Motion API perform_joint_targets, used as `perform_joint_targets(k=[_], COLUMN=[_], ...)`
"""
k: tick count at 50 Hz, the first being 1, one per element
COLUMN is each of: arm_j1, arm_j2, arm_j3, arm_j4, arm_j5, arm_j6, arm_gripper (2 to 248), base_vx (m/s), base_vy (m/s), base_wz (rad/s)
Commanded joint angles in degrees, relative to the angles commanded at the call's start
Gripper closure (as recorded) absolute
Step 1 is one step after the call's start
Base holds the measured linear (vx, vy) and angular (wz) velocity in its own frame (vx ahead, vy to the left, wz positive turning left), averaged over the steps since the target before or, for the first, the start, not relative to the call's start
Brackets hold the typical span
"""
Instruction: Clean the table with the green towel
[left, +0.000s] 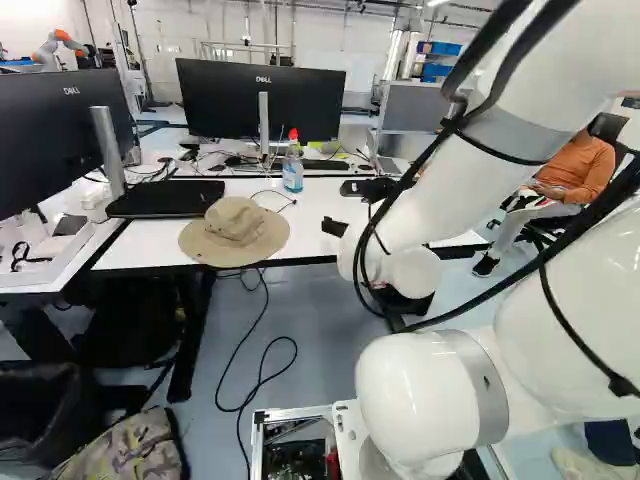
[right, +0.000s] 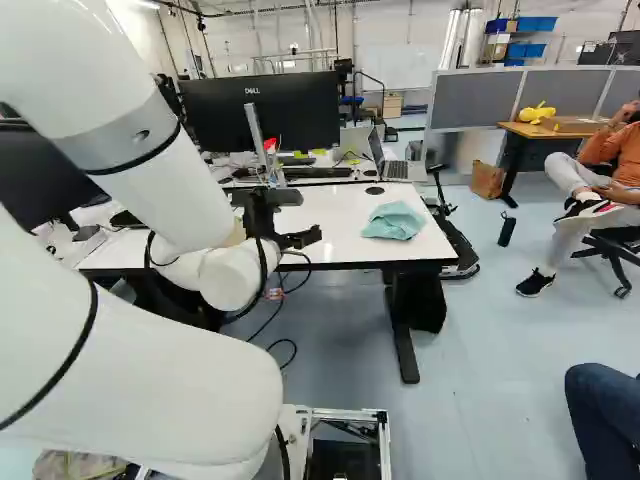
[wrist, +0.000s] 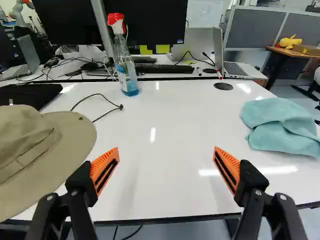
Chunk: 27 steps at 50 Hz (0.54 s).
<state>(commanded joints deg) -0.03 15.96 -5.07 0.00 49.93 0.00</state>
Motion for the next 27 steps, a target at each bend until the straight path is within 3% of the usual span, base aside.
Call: perform_joint_targets(k=[27], arm_j1=[0.0], arm_j2=[0.0], arm_j3=[0.1], arm_j4=[0.0], arm_j5=[0.1], arm_j6=[0.0], arm_gripper=[3], base_vx=[0.000], base_vy=[0.000], base_wz=[0.000])
